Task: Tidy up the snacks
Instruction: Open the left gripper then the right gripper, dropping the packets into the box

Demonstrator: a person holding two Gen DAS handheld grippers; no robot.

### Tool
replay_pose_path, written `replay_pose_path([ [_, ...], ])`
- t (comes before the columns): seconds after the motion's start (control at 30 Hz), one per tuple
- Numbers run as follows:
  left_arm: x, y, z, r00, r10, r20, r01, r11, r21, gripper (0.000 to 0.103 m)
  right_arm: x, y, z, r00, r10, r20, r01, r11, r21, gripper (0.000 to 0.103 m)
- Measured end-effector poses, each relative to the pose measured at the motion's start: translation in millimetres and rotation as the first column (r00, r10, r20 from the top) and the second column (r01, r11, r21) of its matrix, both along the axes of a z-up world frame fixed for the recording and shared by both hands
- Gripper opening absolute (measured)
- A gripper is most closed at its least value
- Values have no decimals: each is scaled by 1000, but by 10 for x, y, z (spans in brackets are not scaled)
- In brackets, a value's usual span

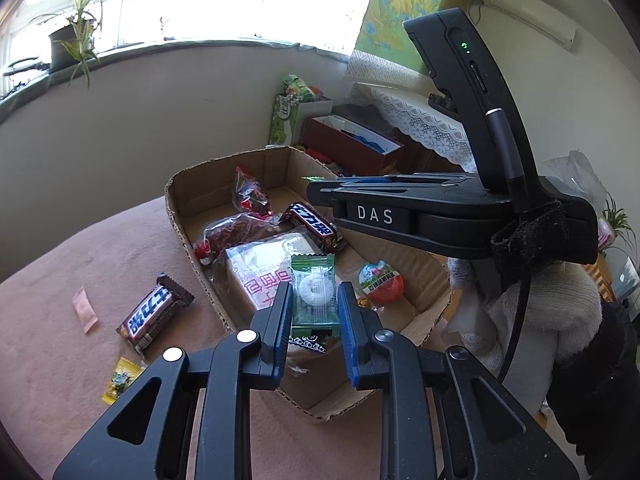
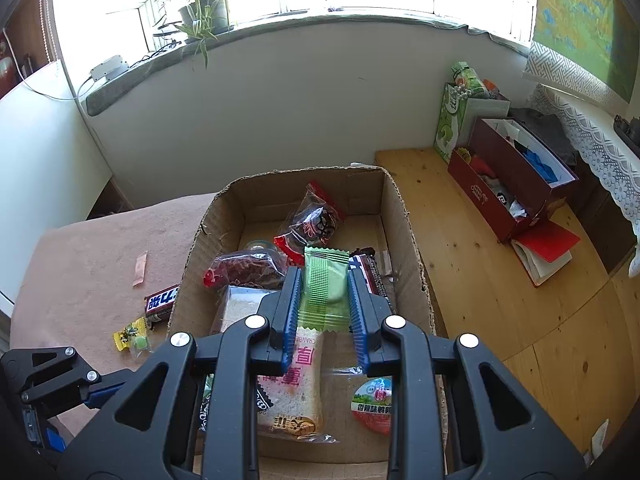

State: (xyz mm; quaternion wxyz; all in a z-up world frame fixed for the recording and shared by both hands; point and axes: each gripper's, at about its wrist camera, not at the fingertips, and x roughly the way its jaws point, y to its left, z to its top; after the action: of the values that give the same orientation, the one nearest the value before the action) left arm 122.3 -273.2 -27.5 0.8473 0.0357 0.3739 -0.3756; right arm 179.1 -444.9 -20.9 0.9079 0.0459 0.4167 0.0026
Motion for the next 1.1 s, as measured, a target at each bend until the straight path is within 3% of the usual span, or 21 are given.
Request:
replay_pose_path([
  [0.33,15,-89,3,1000,-11,1,11,1000,10,23,63,-23,-64,1000,1,-15,-1,1000,-3,24],
  [0.37,15,-88,3,1000,-10,1,10,1000,11,33,67,-20,-65,1000,3,-16,-3,1000,-2,29],
  [0.4,13,-91,6,1000,-8,3,8,1000,10,44,66,-15,-66,1000,2,-16,-2,1000,-6,44],
  [0.47,6,-93,12,1000,-11,6,11,1000,8,45,46,-7,-46,1000,-11,2,11,1000,-23,70],
  [0.5,2,-95,15,1000,-11,8,11,1000,8,45,33,-4,-30,1000,-15,15,15,999,-30,73],
  [0.7,7,-81,10,1000,-7,5,7,1000,8,46,31,29,10,1000,-17,19,18,999,-46,83],
  [1.1,-35,121,41,1000,21,4,-21,1000,2,47,-27,80,65,999,-27,26,28,999,-38,84],
])
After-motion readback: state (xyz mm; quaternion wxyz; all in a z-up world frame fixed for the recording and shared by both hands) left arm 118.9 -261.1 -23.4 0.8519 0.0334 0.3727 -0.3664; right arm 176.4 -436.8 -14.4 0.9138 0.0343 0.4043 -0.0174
